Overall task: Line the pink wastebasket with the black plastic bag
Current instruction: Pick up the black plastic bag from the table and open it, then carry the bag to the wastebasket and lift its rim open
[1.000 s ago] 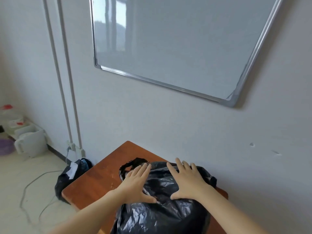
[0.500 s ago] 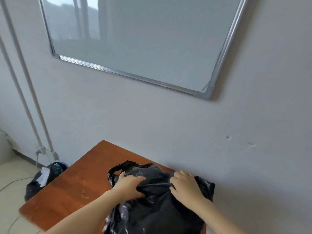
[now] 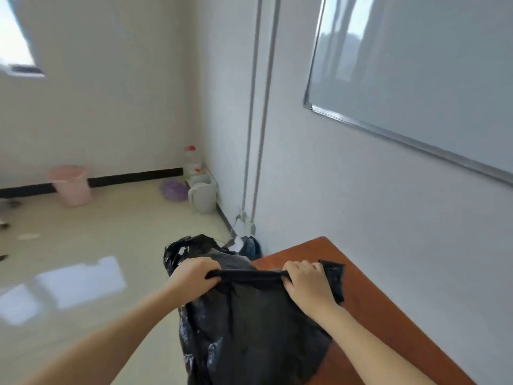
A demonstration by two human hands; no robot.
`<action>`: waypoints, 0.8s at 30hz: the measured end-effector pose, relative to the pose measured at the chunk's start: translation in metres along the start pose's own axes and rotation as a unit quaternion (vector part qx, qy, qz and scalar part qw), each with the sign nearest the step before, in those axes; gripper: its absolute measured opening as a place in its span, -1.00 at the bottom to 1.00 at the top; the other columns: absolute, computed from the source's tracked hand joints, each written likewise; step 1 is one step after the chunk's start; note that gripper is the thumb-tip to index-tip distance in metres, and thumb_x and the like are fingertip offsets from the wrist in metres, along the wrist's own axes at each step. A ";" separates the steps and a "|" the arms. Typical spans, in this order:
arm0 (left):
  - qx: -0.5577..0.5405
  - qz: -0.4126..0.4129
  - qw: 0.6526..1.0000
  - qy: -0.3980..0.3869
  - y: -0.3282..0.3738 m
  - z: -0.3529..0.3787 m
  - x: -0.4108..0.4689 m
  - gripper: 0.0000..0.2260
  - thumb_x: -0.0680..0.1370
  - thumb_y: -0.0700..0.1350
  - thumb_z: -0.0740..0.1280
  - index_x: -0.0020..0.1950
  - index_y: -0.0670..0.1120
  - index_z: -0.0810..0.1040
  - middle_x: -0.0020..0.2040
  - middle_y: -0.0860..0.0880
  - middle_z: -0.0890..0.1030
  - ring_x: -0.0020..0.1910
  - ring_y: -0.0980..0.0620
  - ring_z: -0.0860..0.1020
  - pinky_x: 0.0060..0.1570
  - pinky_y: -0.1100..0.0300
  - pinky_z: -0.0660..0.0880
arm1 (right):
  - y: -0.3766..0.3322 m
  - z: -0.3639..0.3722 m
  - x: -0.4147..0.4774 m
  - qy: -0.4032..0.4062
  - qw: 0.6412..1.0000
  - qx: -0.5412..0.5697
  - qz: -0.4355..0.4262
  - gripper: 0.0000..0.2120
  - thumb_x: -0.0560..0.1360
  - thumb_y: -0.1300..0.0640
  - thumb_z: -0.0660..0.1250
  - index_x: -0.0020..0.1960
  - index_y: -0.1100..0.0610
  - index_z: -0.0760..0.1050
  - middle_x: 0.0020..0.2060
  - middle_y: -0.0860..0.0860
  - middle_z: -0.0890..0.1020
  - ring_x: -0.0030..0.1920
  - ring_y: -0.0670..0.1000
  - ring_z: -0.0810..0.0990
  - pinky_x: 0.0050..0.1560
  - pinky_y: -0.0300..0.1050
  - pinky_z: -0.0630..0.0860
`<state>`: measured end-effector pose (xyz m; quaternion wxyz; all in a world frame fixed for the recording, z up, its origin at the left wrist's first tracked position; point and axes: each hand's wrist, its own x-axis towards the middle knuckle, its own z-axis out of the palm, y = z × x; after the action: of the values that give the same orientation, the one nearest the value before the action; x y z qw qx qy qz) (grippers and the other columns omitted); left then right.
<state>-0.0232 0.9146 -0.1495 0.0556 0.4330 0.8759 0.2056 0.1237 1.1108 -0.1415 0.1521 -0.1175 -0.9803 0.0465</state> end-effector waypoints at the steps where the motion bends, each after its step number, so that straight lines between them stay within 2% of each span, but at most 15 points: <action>1: 0.003 -0.034 0.999 0.014 -0.022 -0.012 -0.019 -0.82 0.51 -0.12 0.29 0.04 -0.14 0.60 0.03 -0.09 0.64 0.08 -0.08 0.54 -0.03 0.20 0.36 | -0.023 0.007 0.016 -0.005 1.000 0.007 -0.029 -0.90 0.45 0.15 0.31 -0.17 0.18 0.54 -0.25 0.09 0.67 -0.18 0.16 0.62 -0.13 0.08 0.47; 4: 0.020 -0.125 0.990 0.060 -0.079 -0.048 -0.079 -0.82 0.52 -0.09 0.28 0.04 -0.10 0.59 0.05 -0.05 0.64 0.09 -0.04 0.54 0.02 0.18 0.40 | -0.101 0.022 0.053 -0.015 0.992 0.039 -0.121 -0.90 0.48 0.17 0.30 -0.10 0.21 0.54 -0.17 0.13 0.67 -0.08 0.19 0.59 -0.03 0.09 0.42; 6: 0.029 -0.165 0.981 0.098 -0.112 -0.073 -0.120 -0.83 0.51 -0.09 0.28 0.03 -0.11 0.60 0.03 -0.06 0.64 0.07 -0.04 0.55 -0.03 0.20 0.38 | -0.153 0.030 0.073 0.003 0.983 0.060 -0.176 -0.92 0.47 0.19 0.33 -0.13 0.20 0.55 -0.21 0.13 0.66 -0.12 0.20 0.60 -0.05 0.09 0.41; 8: 0.043 -0.202 0.970 0.130 -0.144 -0.098 -0.162 -0.83 0.51 -0.09 0.29 0.01 -0.12 0.60 -0.04 -0.05 0.63 0.03 -0.05 0.55 -0.10 0.22 0.35 | -0.210 0.037 0.086 0.001 0.973 0.064 -0.223 -0.88 0.52 0.15 0.26 -0.03 0.18 0.54 -0.11 0.10 0.65 -0.04 0.16 0.57 0.04 0.04 0.36; 11: 0.052 -0.246 0.953 0.166 -0.188 -0.131 -0.229 -0.84 0.51 -0.08 0.28 -0.02 -0.13 0.58 -0.19 0.04 0.49 -0.01 -0.06 0.56 -0.15 0.21 0.33 | -0.296 0.047 0.101 -0.007 0.960 0.083 -0.268 -0.81 0.57 0.13 0.17 0.04 0.19 0.51 -0.02 0.11 0.63 0.01 0.16 0.54 0.10 0.00 0.31; 15: 0.073 -0.291 0.932 0.202 -0.244 -0.169 -0.312 -0.83 0.53 -0.09 0.25 0.02 -0.12 0.58 -0.16 0.08 0.46 -0.01 -0.05 0.55 -0.16 0.22 0.31 | -0.413 0.055 0.109 -0.004 0.943 0.067 -0.327 -0.81 0.58 0.13 0.12 0.03 0.19 0.47 -0.03 0.10 0.62 -0.02 0.15 0.55 0.10 -0.02 0.30; 17: 0.075 -0.317 0.919 0.224 -0.271 -0.183 -0.346 -0.83 0.52 -0.10 0.26 0.04 -0.11 0.58 -0.14 0.07 0.50 0.01 -0.05 0.56 -0.15 0.23 0.30 | -0.464 0.060 0.112 0.012 0.932 0.064 -0.356 -0.86 0.55 0.15 0.20 -0.05 0.20 0.50 -0.12 0.11 0.64 -0.10 0.15 0.59 0.05 0.01 0.36; 18: 0.071 -0.328 0.912 0.235 -0.283 -0.188 -0.359 -0.83 0.52 -0.10 0.26 0.04 -0.11 0.58 -0.15 0.07 0.51 0.01 -0.04 0.55 -0.15 0.23 0.30 | -0.484 0.061 0.114 0.014 0.927 0.059 -0.370 -0.91 0.48 0.15 0.31 -0.14 0.18 0.52 -0.23 0.09 0.65 -0.20 0.14 0.61 -0.04 0.01 0.43; 20: 0.060 -0.344 0.906 0.240 -0.304 -0.195 -0.379 -0.84 0.51 -0.10 0.27 0.03 -0.11 0.58 -0.22 0.13 0.46 0.01 -0.03 0.55 -0.16 0.24 0.29 | -0.514 0.069 0.114 0.015 0.919 0.032 -0.393 -0.78 0.23 0.12 0.55 -0.36 0.09 0.49 -0.48 -0.03 0.60 -0.44 0.03 0.58 -0.31 -0.10 0.50; 22: 0.052 -0.349 0.905 0.237 -0.325 -0.200 -0.388 -0.84 0.52 -0.11 0.27 0.03 -0.12 0.57 -0.24 0.15 0.41 -0.03 -0.02 0.54 -0.16 0.25 0.29 | -0.536 0.077 0.118 0.019 0.918 -0.008 -0.396 -0.67 0.06 0.08 0.62 -0.44 0.02 0.45 -0.57 -0.08 0.55 -0.54 -0.05 0.53 -0.43 -0.20 0.49; 24: 0.046 -0.351 0.904 0.241 -0.345 -0.204 -0.387 -0.84 0.52 -0.12 0.27 0.03 -0.14 0.57 -0.21 0.11 0.44 -0.11 0.03 0.48 -0.15 0.26 0.29 | -0.550 0.087 0.128 0.020 0.917 -0.024 -0.398 -0.66 0.03 0.05 0.63 -0.45 0.00 0.44 -0.58 -0.09 0.54 -0.54 -0.07 0.52 -0.43 -0.23 0.48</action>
<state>-0.0938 0.3617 -0.1366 -0.1088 0.0367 0.9662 0.2309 -0.1405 0.6048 -0.1177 0.1748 0.2779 -0.9436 -0.0438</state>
